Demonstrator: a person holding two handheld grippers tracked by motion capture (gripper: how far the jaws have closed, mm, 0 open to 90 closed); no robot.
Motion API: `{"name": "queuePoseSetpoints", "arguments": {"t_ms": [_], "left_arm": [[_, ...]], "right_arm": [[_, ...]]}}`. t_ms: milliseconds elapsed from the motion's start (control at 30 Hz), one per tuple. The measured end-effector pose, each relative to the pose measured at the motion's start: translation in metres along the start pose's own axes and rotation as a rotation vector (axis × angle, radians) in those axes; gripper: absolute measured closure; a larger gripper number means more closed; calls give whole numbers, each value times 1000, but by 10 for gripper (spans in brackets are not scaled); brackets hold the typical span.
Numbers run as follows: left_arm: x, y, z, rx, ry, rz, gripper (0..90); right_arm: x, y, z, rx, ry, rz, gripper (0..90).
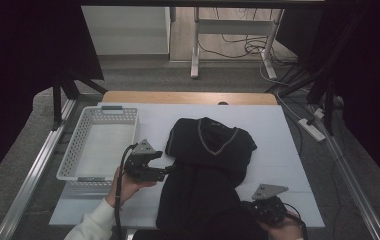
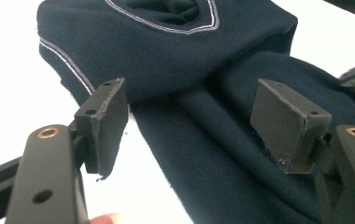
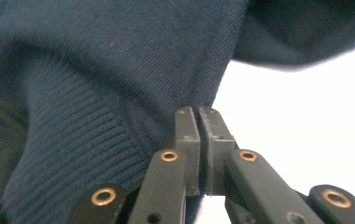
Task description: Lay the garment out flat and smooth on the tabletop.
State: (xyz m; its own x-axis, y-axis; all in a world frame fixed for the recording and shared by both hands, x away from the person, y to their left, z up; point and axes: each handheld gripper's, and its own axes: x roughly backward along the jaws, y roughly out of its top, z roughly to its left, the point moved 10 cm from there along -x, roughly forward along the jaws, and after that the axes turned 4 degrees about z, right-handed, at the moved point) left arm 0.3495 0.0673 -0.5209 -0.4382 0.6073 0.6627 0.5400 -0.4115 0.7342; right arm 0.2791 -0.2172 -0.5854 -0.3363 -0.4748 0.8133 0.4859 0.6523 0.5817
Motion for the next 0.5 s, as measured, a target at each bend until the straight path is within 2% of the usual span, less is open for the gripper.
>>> {"name": "queuePoseSetpoints", "arguments": {"t_ms": [133, 200, 267, 367, 433, 500], "left_arm": [[-1, 1, 0, 4, -3, -1, 283], [-2, 3, 0, 0, -4, -3, 283], [-2, 4, -2, -4, -5, -4, 283], [-3, 5, -3, -8, -7, -3, 282], [-4, 6, -3, -7, -6, -3, 282], [-4, 5, -3, -6, -5, 0, 282]], "right_arm": [[15, -15, 7, -30, 5, -29, 865], [22, -16, 9, -54, 21, -59, 864], [24, -15, 10, -55, 17, -74, 843], [24, -6, 5, -68, -23, -104, 666], [23, 3, -2, -79, -52, -125, 586], [20, 15, -16, -95, -99, -141, 537]]}}
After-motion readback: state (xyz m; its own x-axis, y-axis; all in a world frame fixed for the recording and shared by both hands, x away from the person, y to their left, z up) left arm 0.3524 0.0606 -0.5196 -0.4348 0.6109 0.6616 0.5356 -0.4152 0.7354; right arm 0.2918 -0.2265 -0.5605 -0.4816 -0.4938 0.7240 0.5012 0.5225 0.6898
